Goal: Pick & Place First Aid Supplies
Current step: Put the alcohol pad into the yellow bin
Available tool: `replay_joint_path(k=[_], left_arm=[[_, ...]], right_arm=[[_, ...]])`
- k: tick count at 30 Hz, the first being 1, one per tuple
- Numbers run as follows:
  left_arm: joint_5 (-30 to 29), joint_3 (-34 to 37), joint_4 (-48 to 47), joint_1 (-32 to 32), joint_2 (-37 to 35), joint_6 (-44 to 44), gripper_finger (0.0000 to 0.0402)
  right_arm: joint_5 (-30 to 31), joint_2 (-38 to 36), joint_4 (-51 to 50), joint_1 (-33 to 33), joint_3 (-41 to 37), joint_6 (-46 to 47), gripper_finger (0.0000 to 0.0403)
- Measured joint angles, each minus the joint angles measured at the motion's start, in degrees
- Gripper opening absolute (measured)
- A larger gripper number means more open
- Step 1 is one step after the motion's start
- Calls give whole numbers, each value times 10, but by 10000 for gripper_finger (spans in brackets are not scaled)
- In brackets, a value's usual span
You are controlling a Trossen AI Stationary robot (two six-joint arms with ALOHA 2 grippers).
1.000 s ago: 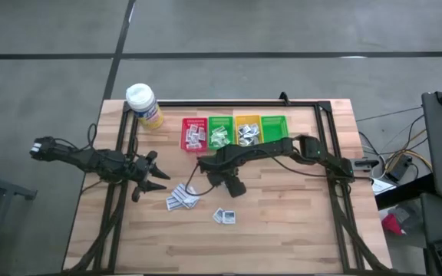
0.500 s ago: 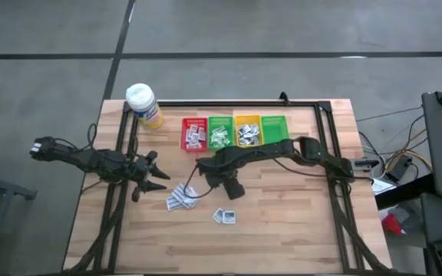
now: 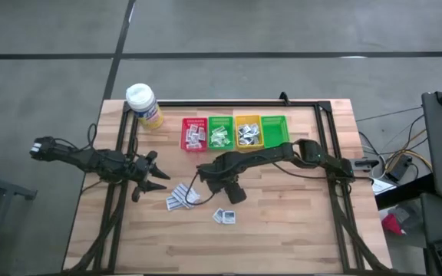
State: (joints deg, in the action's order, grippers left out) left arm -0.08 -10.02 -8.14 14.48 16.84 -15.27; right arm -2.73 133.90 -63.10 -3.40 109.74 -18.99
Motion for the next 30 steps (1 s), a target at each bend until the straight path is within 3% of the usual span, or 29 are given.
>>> replay_joint_path(k=[9,30], left_arm=[[0,0,0,0,0,0,172],[0,0,0,0,0,-2,172]], right_arm=[[62,1,12,0,-6,0,116],[89,1,41,0,-17,-11,59]])
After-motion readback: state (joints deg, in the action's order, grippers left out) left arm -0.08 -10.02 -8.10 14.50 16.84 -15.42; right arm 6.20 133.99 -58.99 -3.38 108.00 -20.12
